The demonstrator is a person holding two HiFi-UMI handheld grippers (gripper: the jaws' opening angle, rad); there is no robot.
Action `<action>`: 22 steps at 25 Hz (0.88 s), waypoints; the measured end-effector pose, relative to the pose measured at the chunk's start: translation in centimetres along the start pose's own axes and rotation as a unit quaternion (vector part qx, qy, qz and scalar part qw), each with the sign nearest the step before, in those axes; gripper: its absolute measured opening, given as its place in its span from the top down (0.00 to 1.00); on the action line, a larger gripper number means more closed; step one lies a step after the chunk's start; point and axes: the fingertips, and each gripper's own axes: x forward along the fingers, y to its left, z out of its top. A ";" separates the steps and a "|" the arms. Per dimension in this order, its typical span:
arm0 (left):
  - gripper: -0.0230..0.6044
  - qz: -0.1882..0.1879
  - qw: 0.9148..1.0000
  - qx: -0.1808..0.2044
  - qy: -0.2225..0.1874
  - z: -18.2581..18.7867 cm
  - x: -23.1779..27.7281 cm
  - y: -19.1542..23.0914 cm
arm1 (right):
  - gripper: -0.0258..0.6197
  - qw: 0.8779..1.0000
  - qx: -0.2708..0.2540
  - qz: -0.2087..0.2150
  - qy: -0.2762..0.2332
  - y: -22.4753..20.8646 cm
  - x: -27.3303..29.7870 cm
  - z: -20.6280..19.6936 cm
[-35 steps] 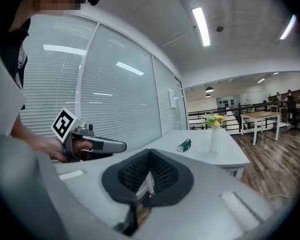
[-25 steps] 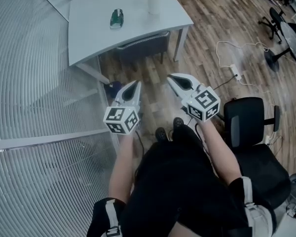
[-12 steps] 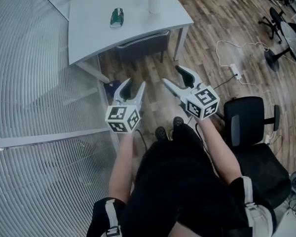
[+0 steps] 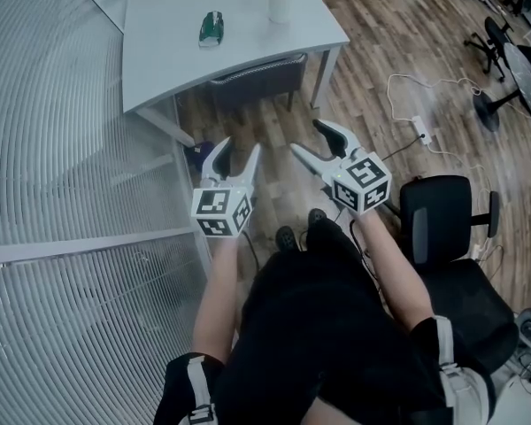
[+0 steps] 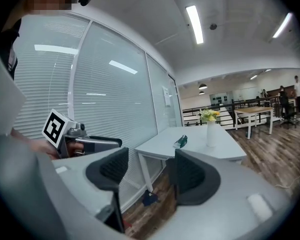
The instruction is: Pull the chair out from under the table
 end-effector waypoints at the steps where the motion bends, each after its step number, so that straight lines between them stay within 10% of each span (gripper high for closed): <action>1: 0.63 0.001 1.000 0.002 -0.001 0.0 -0.1 0.0 | 0.52 1.000 -0.001 0.001 0.001 0.1 0.0 0.0; 22: 0.63 0.016 1.000 -0.002 0.009 0.8 8.5 3.4 | 0.52 0.999 0.019 0.034 0.024 -7.3 6.0 0.0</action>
